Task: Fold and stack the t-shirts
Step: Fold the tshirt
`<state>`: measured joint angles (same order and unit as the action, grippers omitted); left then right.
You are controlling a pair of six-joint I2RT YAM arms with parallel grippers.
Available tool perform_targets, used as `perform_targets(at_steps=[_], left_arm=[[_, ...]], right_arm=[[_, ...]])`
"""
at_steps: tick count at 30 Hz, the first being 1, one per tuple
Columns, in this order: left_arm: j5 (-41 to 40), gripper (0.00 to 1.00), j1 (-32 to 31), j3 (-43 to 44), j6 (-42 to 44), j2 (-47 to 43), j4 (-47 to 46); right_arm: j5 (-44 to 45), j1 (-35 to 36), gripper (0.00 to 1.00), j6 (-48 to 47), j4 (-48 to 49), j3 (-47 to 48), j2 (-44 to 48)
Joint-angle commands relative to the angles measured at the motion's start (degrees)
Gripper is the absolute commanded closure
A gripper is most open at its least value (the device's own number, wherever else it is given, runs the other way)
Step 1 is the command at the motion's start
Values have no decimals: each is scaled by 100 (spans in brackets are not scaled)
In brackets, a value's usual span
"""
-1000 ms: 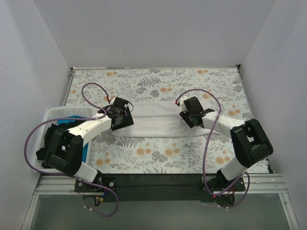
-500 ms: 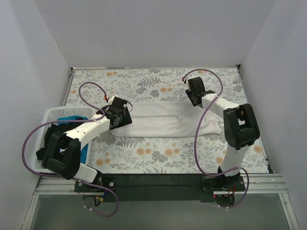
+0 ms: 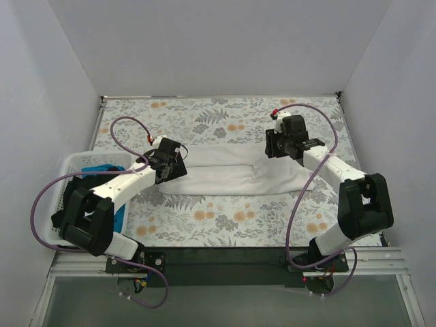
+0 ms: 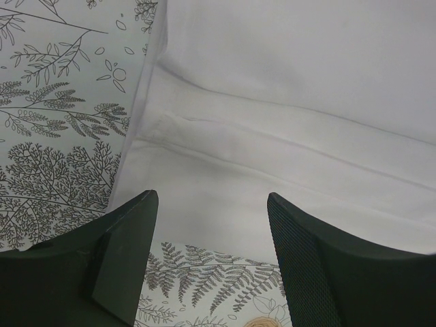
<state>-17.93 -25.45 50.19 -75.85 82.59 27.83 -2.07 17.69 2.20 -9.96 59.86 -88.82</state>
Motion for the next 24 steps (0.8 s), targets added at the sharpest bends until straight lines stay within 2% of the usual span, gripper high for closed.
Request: perform_targets(at_steps=[1,3,7,17,20,21,23,24], left_arm=[[-219,36,31,-10,-35,-287,-15],[-237,35,40,8,-35,-287,-6],[-237,36,49,-1,-52,-278,20],[-237,36,49,17,-61,-296,38],[-237,36,49,17,-70,-305,38],[-228,35,49,17,-70,-305,38],[-219,35,58,8,-70,-305,38],[-219,35,58,17,-70,-305,38]], right_arm=[[20,251,48,1343,169,-412,268],[232,453,44,1729,231,-579,330],[584,744,44,2056,231,-668,242],[1015,1131,51,2329,213,-528,-223],[1094,1175,62,2338,187,-458,-329],[1112,1175,72,2329,187,-422,-347],[1173,1175,83,2303,187,-300,-399],[1199,1175,93,2259,178,-247,-426]])
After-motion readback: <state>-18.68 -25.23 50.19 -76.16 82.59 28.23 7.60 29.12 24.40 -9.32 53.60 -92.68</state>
